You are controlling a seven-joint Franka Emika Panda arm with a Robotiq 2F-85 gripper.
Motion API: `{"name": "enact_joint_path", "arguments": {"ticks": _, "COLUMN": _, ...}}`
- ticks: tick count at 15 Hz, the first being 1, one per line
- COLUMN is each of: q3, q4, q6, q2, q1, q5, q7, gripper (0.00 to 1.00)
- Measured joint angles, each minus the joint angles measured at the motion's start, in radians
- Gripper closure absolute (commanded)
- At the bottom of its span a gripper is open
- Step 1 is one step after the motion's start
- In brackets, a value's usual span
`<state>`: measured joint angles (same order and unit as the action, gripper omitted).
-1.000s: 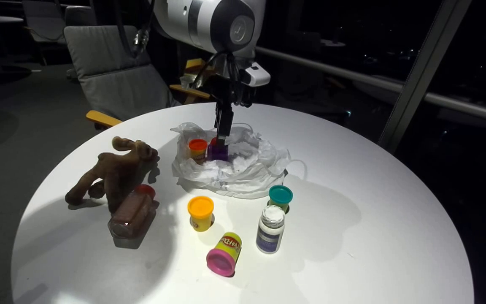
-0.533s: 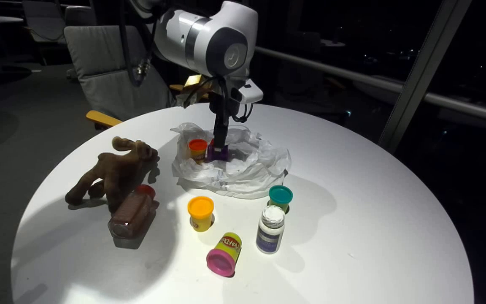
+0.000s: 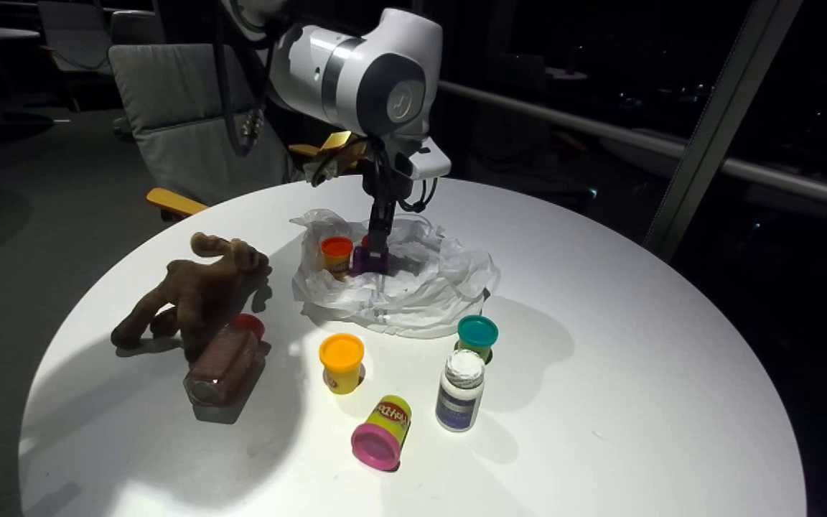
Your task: Remove the things from the plastic bag and put them on the table
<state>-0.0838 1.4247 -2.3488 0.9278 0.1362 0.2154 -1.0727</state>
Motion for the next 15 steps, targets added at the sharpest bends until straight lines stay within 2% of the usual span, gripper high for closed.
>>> {"name": "enact_joint_path", "arguments": {"ticks": 6, "q3": -0.002, "q4": -0.002, "q6": 0.0, "q2": 0.001, "q1": 0.0, "q5": -0.002, "q7": -0.029, "gripper": 0.79}}
{"name": "enact_joint_path", "arguments": {"ticks": 7, "q3": -0.002, "q4": -0.002, "q6": 0.0, "q2": 0.001, "q1": 0.0, "q5": -0.003, "q7": -0.032, "gripper": 0.62}}
{"name": "enact_joint_path", "arguments": {"ticks": 8, "q3": -0.002, "q4": -0.003, "q6": 0.0, "q2": 0.001, "q1": 0.0, "q5": -0.004, "q7": -0.034, "gripper": 0.29}}
{"name": "enact_joint_path", "arguments": {"ticks": 9, "q3": -0.002, "q4": -0.003, "q6": 0.001, "q2": 0.001, "q1": 0.001, "q5": -0.008, "q7": -0.037, "gripper": 0.29}}
{"name": "enact_joint_path", "arguments": {"ticks": 11, "q3": -0.002, "q4": -0.003, "q6": 0.003, "q2": 0.005, "q1": 0.001, "q5": -0.016, "q7": -0.041, "gripper": 0.15}}
{"name": "enact_joint_path", "arguments": {"ticks": 12, "q3": -0.003, "q4": -0.003, "q6": 0.003, "q2": 0.012, "q1": 0.001, "q5": -0.018, "q7": -0.041, "gripper": 0.58}}
{"name": "enact_joint_path", "arguments": {"ticks": 13, "q3": -0.003, "q4": -0.003, "q6": 0.003, "q2": 0.021, "q1": 0.001, "q5": -0.021, "q7": -0.042, "gripper": 0.52}}
{"name": "enact_joint_path", "arguments": {"ticks": 14, "q3": -0.004, "q4": -0.003, "q6": 0.003, "q2": 0.029, "q1": 0.001, "q5": -0.025, "q7": -0.043, "gripper": 0.52}}
{"name": "enact_joint_path", "arguments": {"ticks": 15, "q3": -0.004, "q4": -0.003, "q6": 0.003, "q2": 0.036, "q1": 0.001, "q5": -0.03, "q7": -0.044, "gripper": 0.58}}
